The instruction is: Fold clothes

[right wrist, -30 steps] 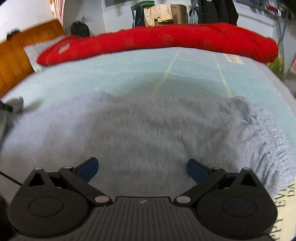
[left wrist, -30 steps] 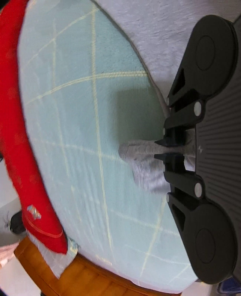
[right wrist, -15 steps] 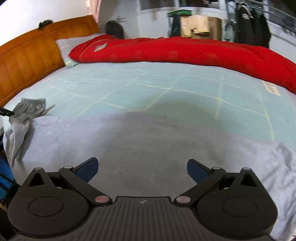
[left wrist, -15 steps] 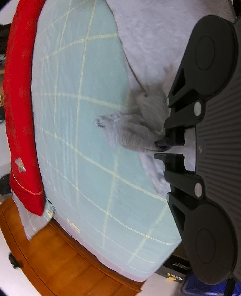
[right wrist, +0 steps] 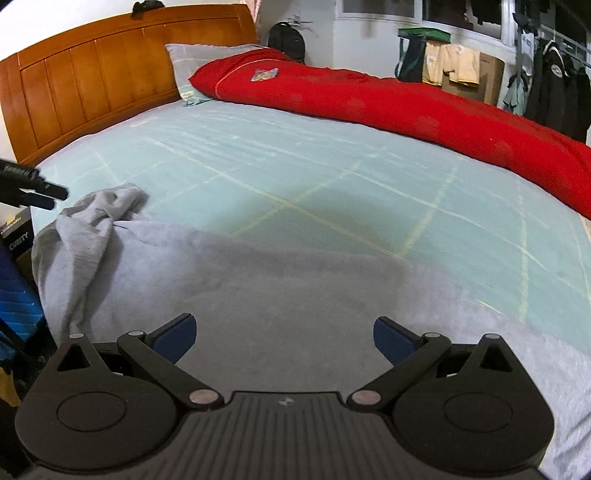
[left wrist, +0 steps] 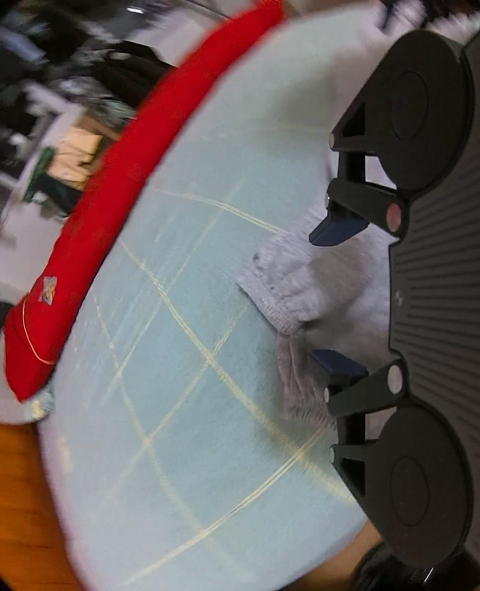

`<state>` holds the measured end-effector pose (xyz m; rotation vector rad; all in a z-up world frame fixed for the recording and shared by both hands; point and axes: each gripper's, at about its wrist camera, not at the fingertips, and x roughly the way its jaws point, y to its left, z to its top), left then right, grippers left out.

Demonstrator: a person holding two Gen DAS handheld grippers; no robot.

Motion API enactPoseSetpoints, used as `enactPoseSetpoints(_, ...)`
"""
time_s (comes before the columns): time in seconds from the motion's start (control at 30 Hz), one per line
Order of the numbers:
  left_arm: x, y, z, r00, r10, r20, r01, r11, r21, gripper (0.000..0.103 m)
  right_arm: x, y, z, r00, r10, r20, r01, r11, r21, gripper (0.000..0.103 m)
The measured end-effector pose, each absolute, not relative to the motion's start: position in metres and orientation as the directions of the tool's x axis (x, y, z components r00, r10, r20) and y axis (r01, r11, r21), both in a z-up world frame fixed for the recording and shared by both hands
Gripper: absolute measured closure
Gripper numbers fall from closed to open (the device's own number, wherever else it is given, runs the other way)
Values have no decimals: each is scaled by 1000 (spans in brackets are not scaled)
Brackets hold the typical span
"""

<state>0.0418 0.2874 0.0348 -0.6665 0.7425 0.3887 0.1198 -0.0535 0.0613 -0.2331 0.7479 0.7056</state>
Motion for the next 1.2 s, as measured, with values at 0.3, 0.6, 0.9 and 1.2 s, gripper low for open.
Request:
enactPoseSetpoints(0.3, 45, 337, -42, 818, -160, -553, -439, 448, -779, 38, 108, -21, 58, 509, 453, -732, -634, 773, 38, 0)
enactPoseSetpoints(0.6, 68, 363, -79, 878, -277, -391, -280, 364, -888, 39, 97, 19, 57, 478, 443, -759, -645, 763, 39, 0)
enactPoseSetpoints(0.9, 93, 353, -71, 838, -276, -471, -284, 517, -807, 77, 91, 45, 51, 452, 431, -781, -657, 753, 35, 0)
enactPoseSetpoints(1.2, 47, 345, -11, 888, -168, -429, -249, 608, -754, 83, 92, 44, 53, 464, 422, -779, -645, 764, 29, 0)
